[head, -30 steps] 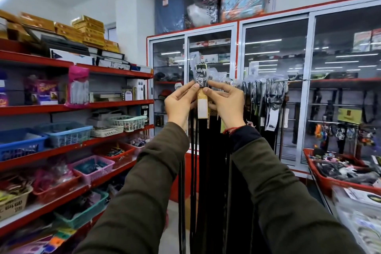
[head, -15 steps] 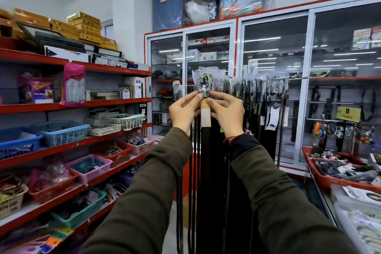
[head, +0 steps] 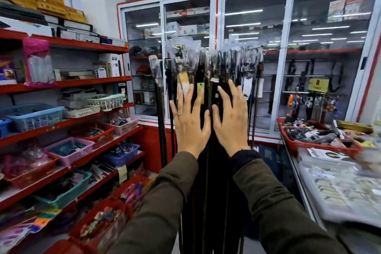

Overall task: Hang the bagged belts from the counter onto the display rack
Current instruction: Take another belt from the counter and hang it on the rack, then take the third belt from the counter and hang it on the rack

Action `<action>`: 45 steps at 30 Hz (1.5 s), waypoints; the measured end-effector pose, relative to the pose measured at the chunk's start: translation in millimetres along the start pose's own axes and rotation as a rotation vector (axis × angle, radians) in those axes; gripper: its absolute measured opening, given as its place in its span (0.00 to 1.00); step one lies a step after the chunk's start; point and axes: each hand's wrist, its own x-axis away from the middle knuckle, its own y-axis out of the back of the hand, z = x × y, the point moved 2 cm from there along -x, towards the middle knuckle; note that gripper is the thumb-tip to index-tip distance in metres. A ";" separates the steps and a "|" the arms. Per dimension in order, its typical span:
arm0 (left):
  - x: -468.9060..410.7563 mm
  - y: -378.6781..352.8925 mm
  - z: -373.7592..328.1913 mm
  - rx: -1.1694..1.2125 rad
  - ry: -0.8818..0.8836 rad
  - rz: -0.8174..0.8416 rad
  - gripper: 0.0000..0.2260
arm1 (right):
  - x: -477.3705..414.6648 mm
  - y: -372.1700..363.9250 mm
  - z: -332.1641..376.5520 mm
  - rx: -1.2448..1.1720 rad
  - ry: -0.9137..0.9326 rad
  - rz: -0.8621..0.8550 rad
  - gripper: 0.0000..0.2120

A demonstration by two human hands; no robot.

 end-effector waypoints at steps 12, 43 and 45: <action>123.9 -72.2 -82.0 0.218 0.044 0.312 0.27 | 127.9 77.7 -105.3 0.352 -0.213 0.153 0.24; 307.8 -268.2 -262.1 0.205 -0.460 1.465 0.19 | 313.5 231.0 -294.5 0.552 -0.860 0.908 0.16; 309.0 -268.9 -257.8 0.228 -0.464 1.385 0.17 | 312.2 230.9 -293.5 0.545 -0.864 0.897 0.15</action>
